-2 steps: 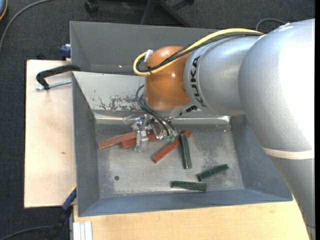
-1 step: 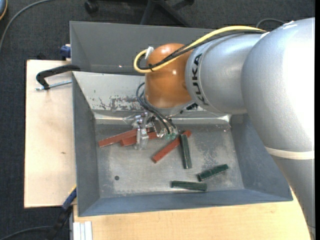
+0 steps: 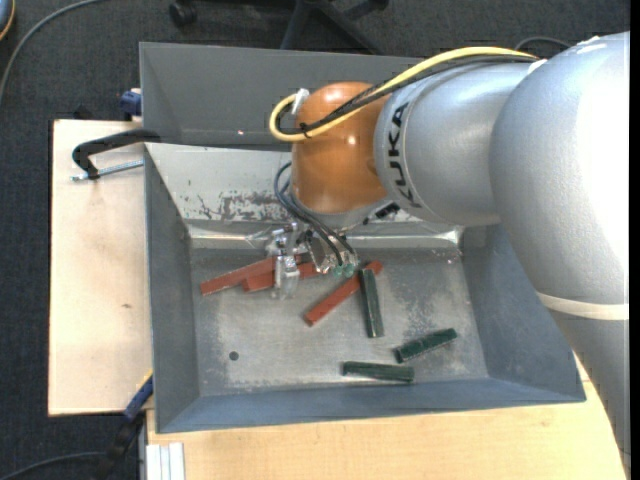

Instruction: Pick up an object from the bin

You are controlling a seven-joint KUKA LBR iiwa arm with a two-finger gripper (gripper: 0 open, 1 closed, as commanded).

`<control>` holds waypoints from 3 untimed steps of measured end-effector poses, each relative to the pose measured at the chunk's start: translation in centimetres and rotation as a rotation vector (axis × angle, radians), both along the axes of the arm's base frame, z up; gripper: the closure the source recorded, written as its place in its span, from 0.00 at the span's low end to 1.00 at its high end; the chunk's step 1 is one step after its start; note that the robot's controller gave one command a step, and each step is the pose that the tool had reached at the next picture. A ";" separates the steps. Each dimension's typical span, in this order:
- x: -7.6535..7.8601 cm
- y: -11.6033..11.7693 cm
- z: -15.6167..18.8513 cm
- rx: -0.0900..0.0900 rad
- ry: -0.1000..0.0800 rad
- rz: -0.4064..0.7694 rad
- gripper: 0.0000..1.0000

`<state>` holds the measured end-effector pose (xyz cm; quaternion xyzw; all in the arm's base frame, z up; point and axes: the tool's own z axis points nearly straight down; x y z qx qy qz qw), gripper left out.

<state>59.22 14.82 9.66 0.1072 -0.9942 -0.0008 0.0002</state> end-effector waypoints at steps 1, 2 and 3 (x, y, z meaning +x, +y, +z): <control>0.0 0.0 2.1 0.000 0.000 0.000 1.00; 0.0 0.1 4.0 0.000 -0.001 0.000 1.00; 0.1 0.1 6.1 0.001 -0.005 0.000 1.00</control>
Offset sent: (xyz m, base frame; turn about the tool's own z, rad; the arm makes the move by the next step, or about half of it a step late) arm 0.0000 0.0001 0.1027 0.0000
